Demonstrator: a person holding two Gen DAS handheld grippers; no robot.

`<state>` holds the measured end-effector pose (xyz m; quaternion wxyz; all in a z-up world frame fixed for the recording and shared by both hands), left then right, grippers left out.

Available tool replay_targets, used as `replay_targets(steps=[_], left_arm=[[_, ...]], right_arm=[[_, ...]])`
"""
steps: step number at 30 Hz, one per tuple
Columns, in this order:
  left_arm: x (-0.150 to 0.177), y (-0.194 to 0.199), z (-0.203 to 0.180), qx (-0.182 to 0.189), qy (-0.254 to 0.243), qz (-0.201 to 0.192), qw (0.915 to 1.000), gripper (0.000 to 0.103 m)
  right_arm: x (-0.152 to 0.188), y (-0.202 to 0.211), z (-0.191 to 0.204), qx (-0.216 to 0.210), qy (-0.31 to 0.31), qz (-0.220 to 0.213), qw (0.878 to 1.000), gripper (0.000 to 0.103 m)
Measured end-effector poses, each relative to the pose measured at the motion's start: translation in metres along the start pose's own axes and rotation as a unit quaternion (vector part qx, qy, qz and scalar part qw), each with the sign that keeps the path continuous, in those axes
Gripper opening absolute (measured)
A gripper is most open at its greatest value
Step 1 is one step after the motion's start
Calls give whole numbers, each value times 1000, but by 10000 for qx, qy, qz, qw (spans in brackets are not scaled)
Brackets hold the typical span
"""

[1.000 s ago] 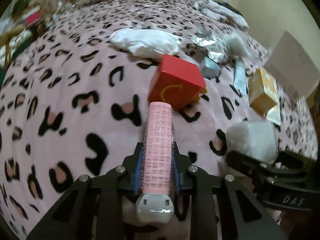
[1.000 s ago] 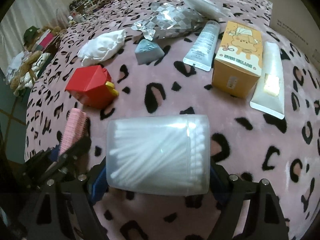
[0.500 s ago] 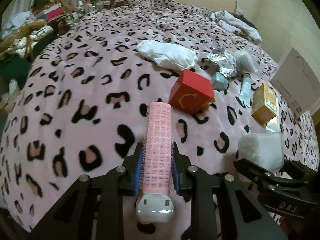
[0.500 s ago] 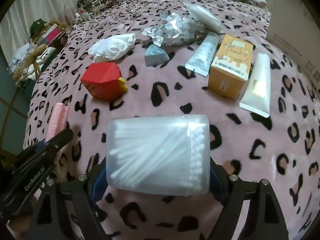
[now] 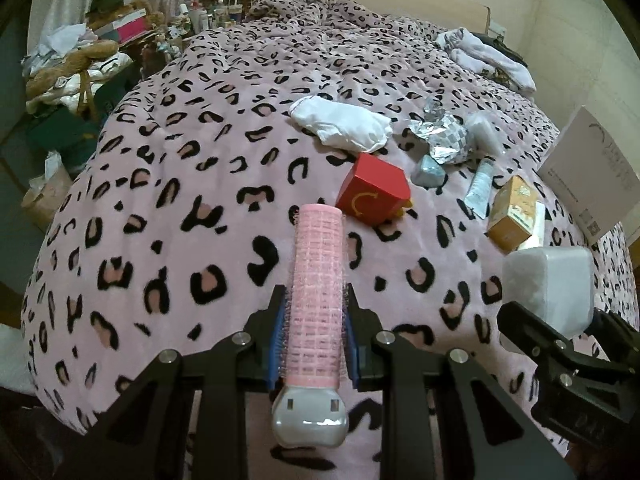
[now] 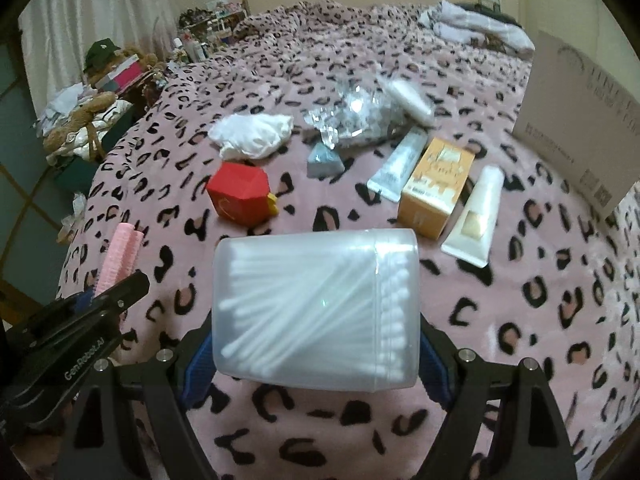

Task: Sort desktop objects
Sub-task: 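Carry the hair roller and cotton swab box toward the white JINCE box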

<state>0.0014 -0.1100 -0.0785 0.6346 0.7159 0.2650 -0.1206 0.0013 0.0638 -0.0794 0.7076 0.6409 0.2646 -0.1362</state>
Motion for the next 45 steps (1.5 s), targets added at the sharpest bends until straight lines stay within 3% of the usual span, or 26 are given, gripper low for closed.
replay_targets(steps=[11,23,32,45], left_arm=[[4,31,-26,-20,-234,-128,9996,25],[10,40,-67,129,-549,-149,9983,25],[16,34,-93,241,-833,-131,9961,25],[24,8,-163,656,-1480,22,9868,25]], right_arm=[[1,37,-9,150,63,-263,9995,85],[5,61,-38,401,-81,-421,9983,85],[9,68,-61,652,-189,-497,9965,85],[28,66,-123,1099,-673,-403,9908,85]])
Point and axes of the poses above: each gripper's, at about its wrist camera, not at the fingertips, and y roughly against the way its jaws point, z to its left, x to its underside, the point moved 6 cm from there along -y, roughly the way its jaws point, and after that the axes turned 11 degrees about y, right-handed, at the moved point
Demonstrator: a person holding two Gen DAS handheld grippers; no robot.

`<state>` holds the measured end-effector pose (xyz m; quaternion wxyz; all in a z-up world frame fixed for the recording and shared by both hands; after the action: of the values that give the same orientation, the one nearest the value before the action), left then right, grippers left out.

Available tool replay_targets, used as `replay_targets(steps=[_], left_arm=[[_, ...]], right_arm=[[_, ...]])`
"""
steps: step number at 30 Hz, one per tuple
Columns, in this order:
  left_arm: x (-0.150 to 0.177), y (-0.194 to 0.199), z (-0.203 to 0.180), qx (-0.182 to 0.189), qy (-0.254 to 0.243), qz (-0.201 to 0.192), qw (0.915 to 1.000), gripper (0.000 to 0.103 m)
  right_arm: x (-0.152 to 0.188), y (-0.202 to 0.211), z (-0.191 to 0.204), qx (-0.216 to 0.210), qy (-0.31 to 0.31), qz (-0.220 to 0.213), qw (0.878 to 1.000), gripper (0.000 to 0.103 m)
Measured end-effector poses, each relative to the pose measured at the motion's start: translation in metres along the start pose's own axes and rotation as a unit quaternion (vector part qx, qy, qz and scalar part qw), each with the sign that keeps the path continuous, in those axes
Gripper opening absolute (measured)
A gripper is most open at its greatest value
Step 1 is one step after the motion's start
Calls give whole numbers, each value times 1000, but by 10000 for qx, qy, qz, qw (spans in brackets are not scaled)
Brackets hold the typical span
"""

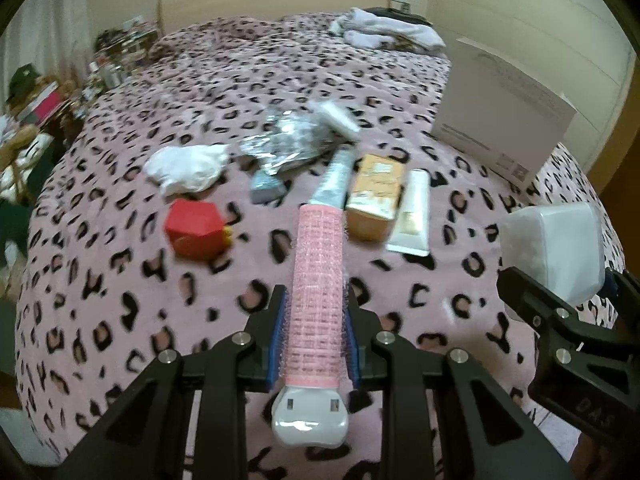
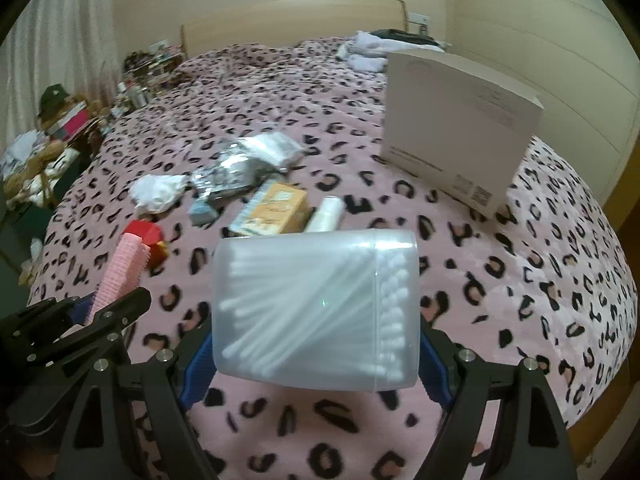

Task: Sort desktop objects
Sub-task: 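Carry the hair roller and cotton swab box toward the white JINCE box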

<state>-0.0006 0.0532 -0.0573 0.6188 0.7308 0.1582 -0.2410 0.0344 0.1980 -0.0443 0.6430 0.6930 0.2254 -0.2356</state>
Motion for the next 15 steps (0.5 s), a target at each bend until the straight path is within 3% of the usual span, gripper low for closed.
replay_targets(steps=[15], left_arm=[[-26,-34,-81,614,-631,46,9961,25]], right_arm=[[3,-12,-78,541,-617,-63,9966,85]])
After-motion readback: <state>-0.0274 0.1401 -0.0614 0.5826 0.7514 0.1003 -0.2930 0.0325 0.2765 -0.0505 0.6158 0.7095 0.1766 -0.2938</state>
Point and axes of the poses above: each gripper's, at about its wrist camera, not at the fingertips, and y roughly against the way its jaws point, z to its left, x to its underside, the point moved 6 cm from there along -y, roughly the way its jaws point, and after that the axes turned 11 degrees about y, right-handed, at the moved point
